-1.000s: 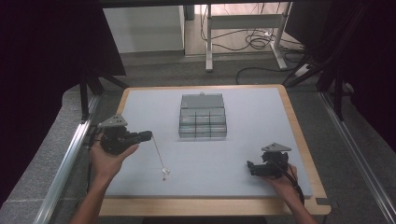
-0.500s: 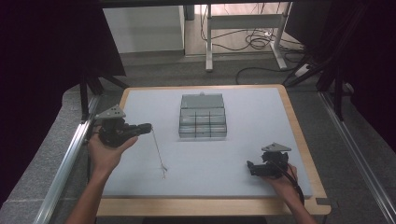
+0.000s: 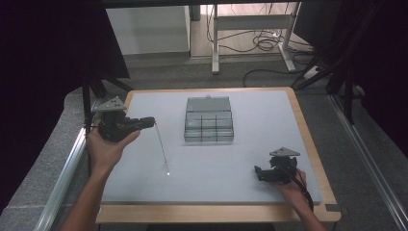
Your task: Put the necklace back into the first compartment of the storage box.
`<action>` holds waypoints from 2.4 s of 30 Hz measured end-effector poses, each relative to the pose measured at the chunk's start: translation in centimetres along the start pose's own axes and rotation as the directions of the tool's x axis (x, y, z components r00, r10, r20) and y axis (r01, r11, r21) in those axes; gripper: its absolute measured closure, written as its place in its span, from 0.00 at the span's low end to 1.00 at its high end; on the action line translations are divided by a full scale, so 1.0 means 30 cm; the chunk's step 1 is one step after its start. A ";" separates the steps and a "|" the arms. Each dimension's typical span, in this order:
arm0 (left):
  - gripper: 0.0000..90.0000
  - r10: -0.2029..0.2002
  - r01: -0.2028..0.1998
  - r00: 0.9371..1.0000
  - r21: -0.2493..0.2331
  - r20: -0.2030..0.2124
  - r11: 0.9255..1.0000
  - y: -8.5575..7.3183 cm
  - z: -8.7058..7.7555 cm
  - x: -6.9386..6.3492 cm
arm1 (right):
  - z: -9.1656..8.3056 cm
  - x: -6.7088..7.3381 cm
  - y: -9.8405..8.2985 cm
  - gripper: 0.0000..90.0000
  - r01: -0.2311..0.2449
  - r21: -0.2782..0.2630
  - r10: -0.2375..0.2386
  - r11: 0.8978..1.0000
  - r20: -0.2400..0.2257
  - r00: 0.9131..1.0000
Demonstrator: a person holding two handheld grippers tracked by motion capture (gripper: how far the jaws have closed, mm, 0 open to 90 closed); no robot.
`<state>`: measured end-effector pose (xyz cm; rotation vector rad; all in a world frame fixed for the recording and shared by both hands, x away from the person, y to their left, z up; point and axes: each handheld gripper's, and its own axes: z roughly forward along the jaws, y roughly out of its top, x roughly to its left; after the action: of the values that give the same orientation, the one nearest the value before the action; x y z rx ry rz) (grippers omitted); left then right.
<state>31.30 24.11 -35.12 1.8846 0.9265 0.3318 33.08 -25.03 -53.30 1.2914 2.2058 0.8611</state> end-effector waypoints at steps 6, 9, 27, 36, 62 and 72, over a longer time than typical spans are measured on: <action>0.99 0.008 -0.008 1.000 -0.006 -0.005 1.000 0.036 -0.006 -0.005 | 0.000 0.000 0.000 0.01 -0.001 0.000 0.001 1.000 -0.001 1.000; 0.99 0.012 -0.012 1.000 -0.010 -0.009 1.000 0.052 -0.011 -0.005 | 0.000 0.000 0.000 0.01 0.001 0.000 -0.001 1.000 0.000 1.000; 0.99 0.011 -0.012 1.000 -0.048 -0.023 0.999 0.136 -0.027 0.000 | 0.000 0.000 0.000 0.01 0.001 0.000 -0.001 1.000 0.000 1.000; 0.99 0.019 -0.020 0.999 -0.049 -0.030 0.999 0.174 -0.016 -0.001 | 0.000 0.001 0.000 0.01 -0.002 0.001 0.002 1.000 0.001 1.000; 0.99 0.011 -0.014 0.998 -0.052 -0.055 0.999 0.287 0.035 0.017 | 0.000 0.000 0.000 0.01 -0.002 0.000 0.002 1.000 -0.001 1.000; 0.99 0.005 -0.008 0.999 -0.052 -0.054 0.999 0.339 0.078 0.021 | 0.000 0.000 0.000 0.01 -0.004 0.001 0.004 1.000 -0.001 1.000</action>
<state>37.74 20.61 -27.64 1.8396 0.9389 0.4085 33.07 -25.02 -53.29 1.2960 2.2056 0.8631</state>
